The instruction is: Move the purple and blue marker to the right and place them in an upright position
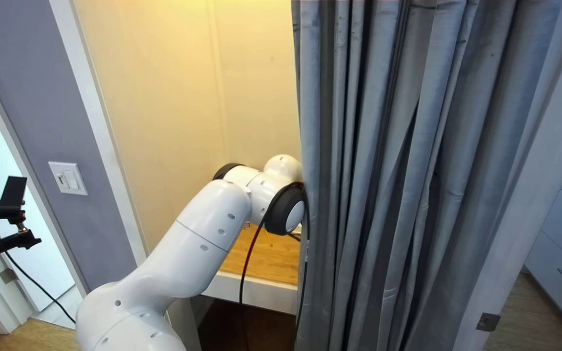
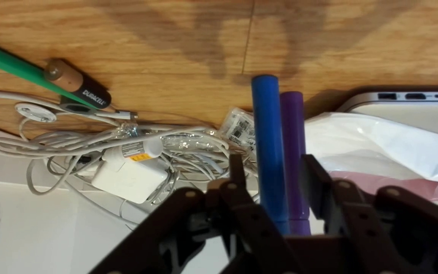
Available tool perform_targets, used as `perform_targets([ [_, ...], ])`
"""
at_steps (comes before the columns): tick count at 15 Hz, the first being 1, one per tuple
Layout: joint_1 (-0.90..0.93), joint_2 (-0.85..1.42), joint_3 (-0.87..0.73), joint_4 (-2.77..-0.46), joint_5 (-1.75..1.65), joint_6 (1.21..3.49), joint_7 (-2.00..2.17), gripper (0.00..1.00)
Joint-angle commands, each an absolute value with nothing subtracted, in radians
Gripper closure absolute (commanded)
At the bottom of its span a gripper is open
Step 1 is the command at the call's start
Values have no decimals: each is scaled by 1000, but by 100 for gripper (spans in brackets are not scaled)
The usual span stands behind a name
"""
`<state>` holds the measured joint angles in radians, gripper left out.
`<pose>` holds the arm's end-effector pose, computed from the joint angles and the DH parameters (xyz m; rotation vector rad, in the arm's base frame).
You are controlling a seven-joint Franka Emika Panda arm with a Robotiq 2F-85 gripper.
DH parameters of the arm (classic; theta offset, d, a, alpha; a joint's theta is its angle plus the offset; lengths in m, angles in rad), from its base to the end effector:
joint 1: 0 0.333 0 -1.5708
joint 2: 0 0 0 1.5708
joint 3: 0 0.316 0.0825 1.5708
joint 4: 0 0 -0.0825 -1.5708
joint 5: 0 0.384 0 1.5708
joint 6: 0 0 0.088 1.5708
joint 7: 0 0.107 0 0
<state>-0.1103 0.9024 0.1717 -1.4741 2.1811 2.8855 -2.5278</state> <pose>0.6891 -0.0229 0.1308 -2.6008 -0.4805 -1.3887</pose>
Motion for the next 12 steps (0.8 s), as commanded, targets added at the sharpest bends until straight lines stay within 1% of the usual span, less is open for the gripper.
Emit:
perform_targets([
  [1, -91, 923, 158, -1439, 2206, 2910, -2547, 57],
  [4, -90, 922, 157, -1441, 2205, 2910, -2546, 62],
  [6, -90, 921, 158, -1442, 2203, 2912, -2543, 62],
  [8, -91, 918, 162, -1450, 2192, 2915, -2536, 58],
  [9, -91, 914, 165, -1458, 2181, 2919, -2532, 51],
  [10, -91, 908, 171, -1474, 2151, 2940, -2511, 35],
  [12, -92, 892, 174, -1498, 2135, 2972, -2508, 23],
])
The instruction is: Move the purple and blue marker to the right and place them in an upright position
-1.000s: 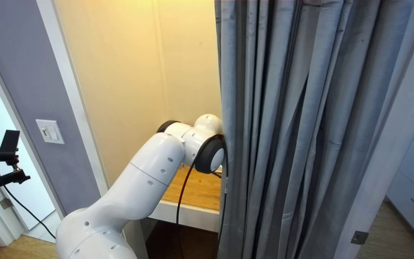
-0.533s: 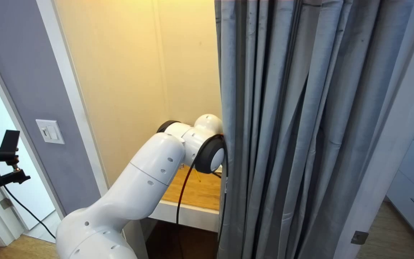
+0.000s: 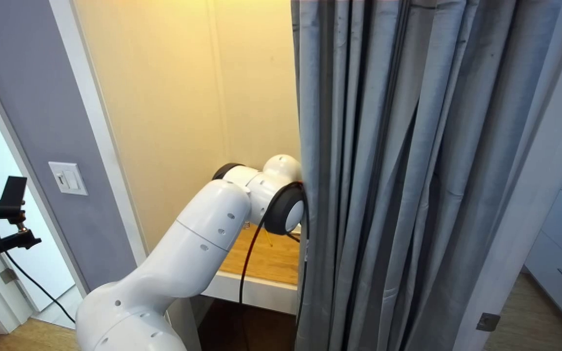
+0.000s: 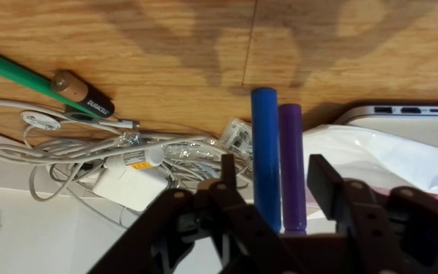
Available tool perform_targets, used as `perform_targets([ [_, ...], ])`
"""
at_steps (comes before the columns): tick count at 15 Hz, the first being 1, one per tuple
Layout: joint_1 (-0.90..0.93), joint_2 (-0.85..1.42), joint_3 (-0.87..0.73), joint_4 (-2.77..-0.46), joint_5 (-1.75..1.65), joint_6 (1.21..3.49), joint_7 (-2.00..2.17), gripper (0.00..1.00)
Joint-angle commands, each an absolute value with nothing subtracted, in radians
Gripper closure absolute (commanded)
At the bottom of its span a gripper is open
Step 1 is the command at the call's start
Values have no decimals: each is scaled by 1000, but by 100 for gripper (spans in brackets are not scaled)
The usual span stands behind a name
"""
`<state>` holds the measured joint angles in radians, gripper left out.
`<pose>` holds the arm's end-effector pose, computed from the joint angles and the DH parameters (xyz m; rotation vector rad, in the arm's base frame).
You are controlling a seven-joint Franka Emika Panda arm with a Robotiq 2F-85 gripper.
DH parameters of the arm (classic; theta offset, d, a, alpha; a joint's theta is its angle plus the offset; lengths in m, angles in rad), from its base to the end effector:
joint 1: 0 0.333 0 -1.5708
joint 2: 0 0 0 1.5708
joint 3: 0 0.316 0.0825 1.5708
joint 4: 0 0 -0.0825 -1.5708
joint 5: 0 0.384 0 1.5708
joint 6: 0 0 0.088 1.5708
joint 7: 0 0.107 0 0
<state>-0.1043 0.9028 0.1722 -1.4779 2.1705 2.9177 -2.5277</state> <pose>0.6853 -0.0219 0.1288 -2.6355 -0.4965 -1.3594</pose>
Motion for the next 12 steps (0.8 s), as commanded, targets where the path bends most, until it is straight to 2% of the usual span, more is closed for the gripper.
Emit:
perform_targets([
  [1, -96, 884, 181, -1512, 2119, 2989, -2498, 16],
  [3, -115, 856, 212, -1570, 2046, 3030, -2455, 1],
  [7, -150, 765, 267, -1706, 1923, 3088, -2365, 0],
  [8, -54, 702, 155, -1790, 1862, 3039, -2219, 0],
  [9, -158, 692, 283, -1799, 1850, 3099, -2286, 0],
  [12, -158, 583, 311, -1910, 1779, 3160, -2186, 0],
])
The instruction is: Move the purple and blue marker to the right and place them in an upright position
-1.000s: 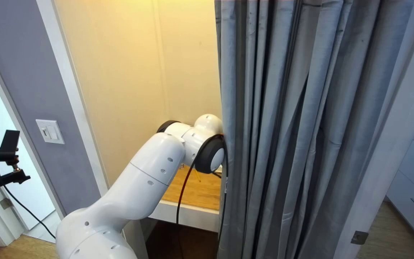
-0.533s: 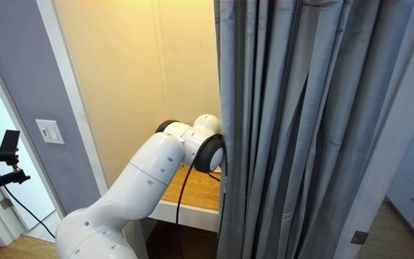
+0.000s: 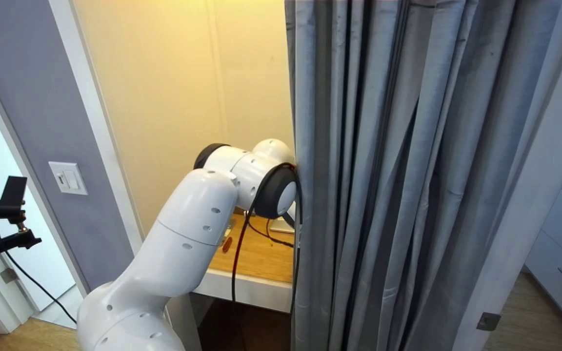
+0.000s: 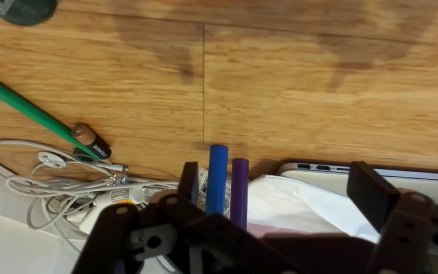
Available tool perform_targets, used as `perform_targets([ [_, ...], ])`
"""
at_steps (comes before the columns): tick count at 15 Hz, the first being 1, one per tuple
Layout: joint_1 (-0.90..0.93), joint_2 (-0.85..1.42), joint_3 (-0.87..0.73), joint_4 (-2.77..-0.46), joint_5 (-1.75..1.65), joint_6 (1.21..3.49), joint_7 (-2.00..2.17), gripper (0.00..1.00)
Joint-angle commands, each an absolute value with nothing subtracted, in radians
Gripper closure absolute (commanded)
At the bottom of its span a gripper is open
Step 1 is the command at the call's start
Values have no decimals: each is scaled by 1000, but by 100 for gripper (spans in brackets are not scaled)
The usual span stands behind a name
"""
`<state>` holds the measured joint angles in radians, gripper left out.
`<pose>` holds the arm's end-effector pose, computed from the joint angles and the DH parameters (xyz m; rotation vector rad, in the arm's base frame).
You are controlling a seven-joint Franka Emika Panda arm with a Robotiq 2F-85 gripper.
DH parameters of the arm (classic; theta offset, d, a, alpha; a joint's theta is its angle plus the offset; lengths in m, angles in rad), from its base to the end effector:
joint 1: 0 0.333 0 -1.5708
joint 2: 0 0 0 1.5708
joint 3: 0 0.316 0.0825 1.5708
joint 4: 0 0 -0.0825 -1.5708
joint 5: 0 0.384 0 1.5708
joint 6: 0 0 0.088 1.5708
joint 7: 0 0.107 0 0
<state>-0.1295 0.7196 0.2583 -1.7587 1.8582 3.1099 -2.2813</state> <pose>0.6253 -0.0115 0.1623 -2.8143 -0.6288 -1.0717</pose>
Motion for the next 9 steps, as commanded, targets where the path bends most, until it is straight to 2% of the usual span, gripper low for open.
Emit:
perform_targets([
  [1, -40, 520, 185, -1982, 1738, 3109, -2058, 0],
  [3, 1, 453, 162, -2060, 1679, 3131, -1945, 0],
  [4, -72, 438, 260, -2084, 1641, 3183, -1932, 0],
  [5, 46, 403, 148, -2127, 1601, 3162, -1824, 0],
  [6, -24, 393, 243, -2150, 1565, 3206, -1799, 0],
  [9, 15, 333, 233, -2231, 1477, 3196, -1646, 0],
])
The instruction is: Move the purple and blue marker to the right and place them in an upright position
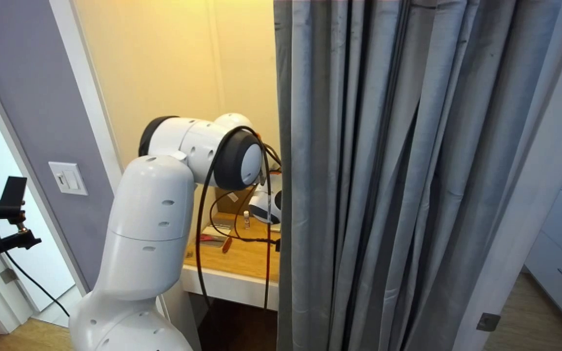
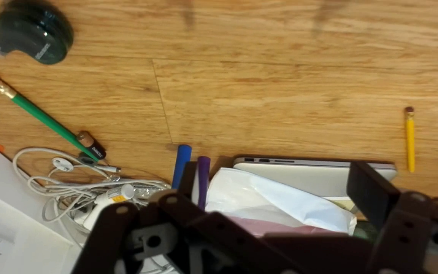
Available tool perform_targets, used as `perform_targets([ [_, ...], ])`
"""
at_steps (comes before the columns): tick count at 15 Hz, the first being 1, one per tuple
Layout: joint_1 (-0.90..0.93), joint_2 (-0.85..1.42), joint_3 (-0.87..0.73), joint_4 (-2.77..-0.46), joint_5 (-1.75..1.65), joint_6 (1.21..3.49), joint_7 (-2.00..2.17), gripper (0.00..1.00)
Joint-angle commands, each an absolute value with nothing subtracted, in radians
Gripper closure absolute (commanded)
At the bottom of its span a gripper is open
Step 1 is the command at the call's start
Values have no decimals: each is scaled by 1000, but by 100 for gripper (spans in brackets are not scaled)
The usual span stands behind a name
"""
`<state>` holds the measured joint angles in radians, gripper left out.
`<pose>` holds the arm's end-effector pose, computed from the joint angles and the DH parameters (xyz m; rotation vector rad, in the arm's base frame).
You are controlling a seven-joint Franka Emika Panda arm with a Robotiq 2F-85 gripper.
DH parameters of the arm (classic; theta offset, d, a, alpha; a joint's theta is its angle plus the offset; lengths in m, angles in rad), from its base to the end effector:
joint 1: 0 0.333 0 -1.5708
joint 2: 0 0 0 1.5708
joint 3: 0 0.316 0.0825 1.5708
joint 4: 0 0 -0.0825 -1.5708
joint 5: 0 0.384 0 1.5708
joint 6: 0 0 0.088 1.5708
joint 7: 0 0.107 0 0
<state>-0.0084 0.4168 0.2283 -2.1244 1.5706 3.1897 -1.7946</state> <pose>0.5531 0.0269 0.2308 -2.9103 -0.5611 -0.9316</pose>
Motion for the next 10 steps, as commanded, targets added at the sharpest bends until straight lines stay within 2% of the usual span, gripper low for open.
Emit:
perform_targets([
  [1, 23, 313, 230, -2247, 1459, 3190, -1609, 0],
  [4, 36, 244, 230, -2274, 1433, 3155, -1544, 0],
  [5, 26, 320, 233, -2218, 1474, 3185, -1608, 0],
  [10, 27, 318, 232, -2222, 1473, 3183, -1603, 0],
])
